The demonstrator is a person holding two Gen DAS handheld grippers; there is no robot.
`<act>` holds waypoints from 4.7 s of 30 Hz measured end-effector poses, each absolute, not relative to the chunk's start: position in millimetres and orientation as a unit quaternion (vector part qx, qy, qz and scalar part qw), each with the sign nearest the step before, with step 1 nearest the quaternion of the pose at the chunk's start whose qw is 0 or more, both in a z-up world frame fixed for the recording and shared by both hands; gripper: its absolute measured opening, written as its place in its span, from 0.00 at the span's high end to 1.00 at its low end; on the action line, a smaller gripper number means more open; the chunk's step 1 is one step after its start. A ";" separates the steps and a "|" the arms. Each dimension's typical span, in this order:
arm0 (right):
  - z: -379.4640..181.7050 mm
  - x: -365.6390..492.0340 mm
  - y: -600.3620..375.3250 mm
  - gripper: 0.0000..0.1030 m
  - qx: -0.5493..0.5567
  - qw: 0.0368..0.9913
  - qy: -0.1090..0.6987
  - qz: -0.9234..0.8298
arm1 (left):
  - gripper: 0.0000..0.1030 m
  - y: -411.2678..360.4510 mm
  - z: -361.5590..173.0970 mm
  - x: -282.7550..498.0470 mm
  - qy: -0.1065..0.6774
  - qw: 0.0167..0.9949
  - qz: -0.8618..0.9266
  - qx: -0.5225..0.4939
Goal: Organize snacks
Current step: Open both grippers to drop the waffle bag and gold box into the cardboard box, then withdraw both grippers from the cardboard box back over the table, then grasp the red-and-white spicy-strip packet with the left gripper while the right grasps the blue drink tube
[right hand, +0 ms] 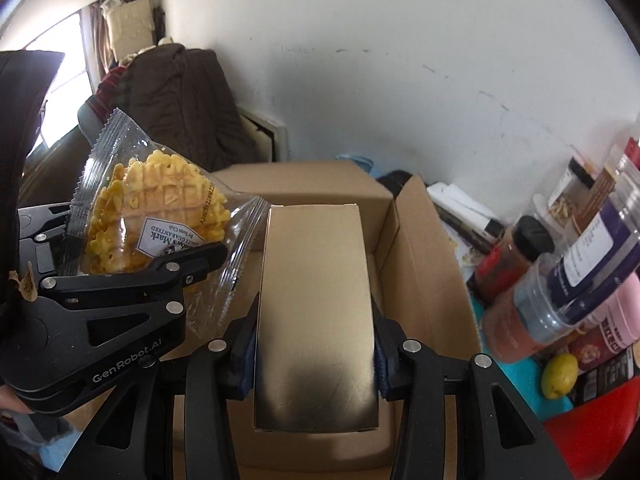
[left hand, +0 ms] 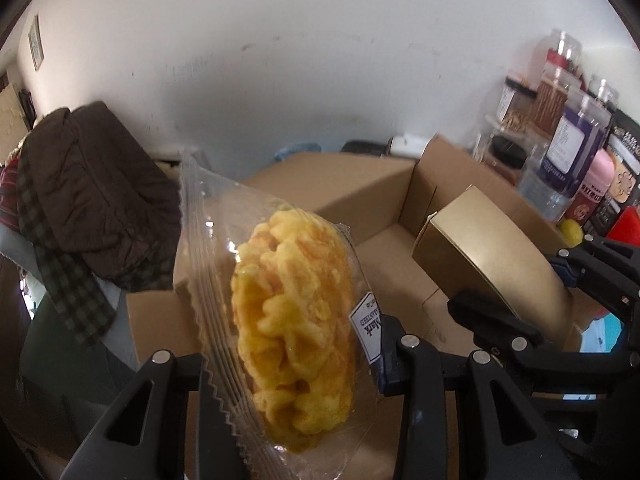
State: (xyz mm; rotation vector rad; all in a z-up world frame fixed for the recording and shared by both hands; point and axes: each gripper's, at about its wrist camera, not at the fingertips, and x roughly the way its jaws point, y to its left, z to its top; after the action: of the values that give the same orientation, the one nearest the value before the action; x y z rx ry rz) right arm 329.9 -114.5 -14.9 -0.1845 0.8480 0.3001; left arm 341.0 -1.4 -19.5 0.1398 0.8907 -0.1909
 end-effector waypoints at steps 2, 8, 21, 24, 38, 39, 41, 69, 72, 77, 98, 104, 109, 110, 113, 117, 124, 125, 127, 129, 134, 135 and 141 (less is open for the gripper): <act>-20.6 330.9 -112.4 0.58 -0.092 0.893 0.416 0.143 | 0.61 -0.4 -23.1 342.2 0.436 0.893 -0.084 0.069; -25.3 325.6 -108.1 0.54 -0.103 0.889 0.423 0.140 | 0.56 0.8 -27.1 339.3 0.442 0.892 -0.066 0.068; 9.7 295.6 -118.3 0.44 -0.094 0.905 0.395 0.128 | 0.47 -0.8 11.9 309.0 0.401 0.912 -0.040 0.076; 24.5 283.1 -119.7 0.44 -0.094 0.912 0.380 0.125 | 0.47 -0.4 25.2 295.6 0.386 0.919 -0.037 0.075; 97.7 199.1 -121.6 0.44 -0.084 0.942 0.301 0.117 | 0.35 8.8 98.5 214.2 0.313 0.947 -0.045 0.057; 101.9 192.9 -121.9 0.44 -0.084 0.944 0.296 0.117 | 0.31 9.7 104.6 205.0 0.303 0.950 -0.044 0.056; 109.6 178.8 -122.5 0.41 -0.083 0.948 0.286 0.116 | 0.23 10.6 114.5 188.1 0.281 0.957 -0.042 0.056; 96.8 30.1 -127.8 0.25 -0.068 0.963 0.250 0.078 | 0.20 4.2 109.0 42.0 0.246 0.962 -0.100 0.056; 84.7 18.8 -130.3 0.25 -0.061 0.961 0.259 0.071 | 0.20 0.8 97.6 31.5 0.252 0.960 -0.105 0.064; 60.4 4.9 -136.8 0.25 -0.044 0.958 0.278 0.065 | 0.20 -5.5 74.7 19.3 0.275 0.952 -0.115 0.073; -33.8 -20.0 -158.6 0.25 -0.015 0.931 0.363 0.041 | 0.20 -19.2 -24.8 11.6 0.385 0.912 -0.131 0.051; -64.2 -19.2 -170.9 0.25 0.009 0.915 0.401 0.036 | 0.20 -22.8 -50.0 12.7 0.414 0.899 -0.138 0.033; -82.6 -20.4 -183.7 0.25 0.022 0.905 0.423 0.028 | 0.20 -29.3 -66.6 16.4 0.433 0.891 -0.134 0.037; -84.3 -20.6 -186.4 0.25 0.025 0.904 0.426 0.027 | 0.20 -30.5 -69.1 16.9 0.436 0.889 -0.134 0.036; -90.1 -21.1 -192.4 0.25 0.030 0.901 0.432 0.021 | 0.20 -36.0 -78.3 19.0 0.449 0.882 -0.136 0.039; -96.8 -20.0 -198.2 0.25 0.032 0.898 0.439 0.016 | 0.20 -46.9 -94.7 22.9 0.472 0.869 -0.141 0.049; -100.3 -17.4 -204.7 0.24 0.033 0.896 0.443 0.013 | 0.20 -56.1 -119.3 29.9 0.507 0.849 -0.136 0.066; -100.3 -16.8 -204.8 0.24 0.032 0.896 0.443 0.012 | 0.20 -57.0 -118.3 28.6 0.500 0.853 -0.135 0.071; -100.1 -15.0 -206.3 0.24 0.032 0.896 0.442 0.012 | 0.20 -57.5 -119.9 29.2 0.499 0.852 -0.142 0.070; -100.1 -12.2 -207.2 0.24 0.033 0.896 0.442 0.015 | 0.35 -56.7 -119.3 27.1 0.486 0.858 -0.152 0.069; -98.9 -3.0 -205.0 0.24 0.027 0.897 0.440 0.024 | 0.54 -51.6 -116.1 30.3 0.475 0.862 -0.167 0.065; -98.2 -0.3 -203.9 0.24 0.026 0.898 0.439 0.028 | 0.55 -50.8 -115.3 31.2 0.475 0.862 -0.168 0.062; -98.1 21.3 -195.7 0.25 0.017 0.899 0.436 0.043 | 0.55 -39.0 -104.4 35.7 0.457 0.873 -0.158 0.056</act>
State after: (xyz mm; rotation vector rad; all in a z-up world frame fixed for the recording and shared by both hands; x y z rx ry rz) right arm 21.3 -195.7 -98.1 0.0346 0.9029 0.0898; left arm 35.7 -39.0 -104.4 0.1169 0.9556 -0.3297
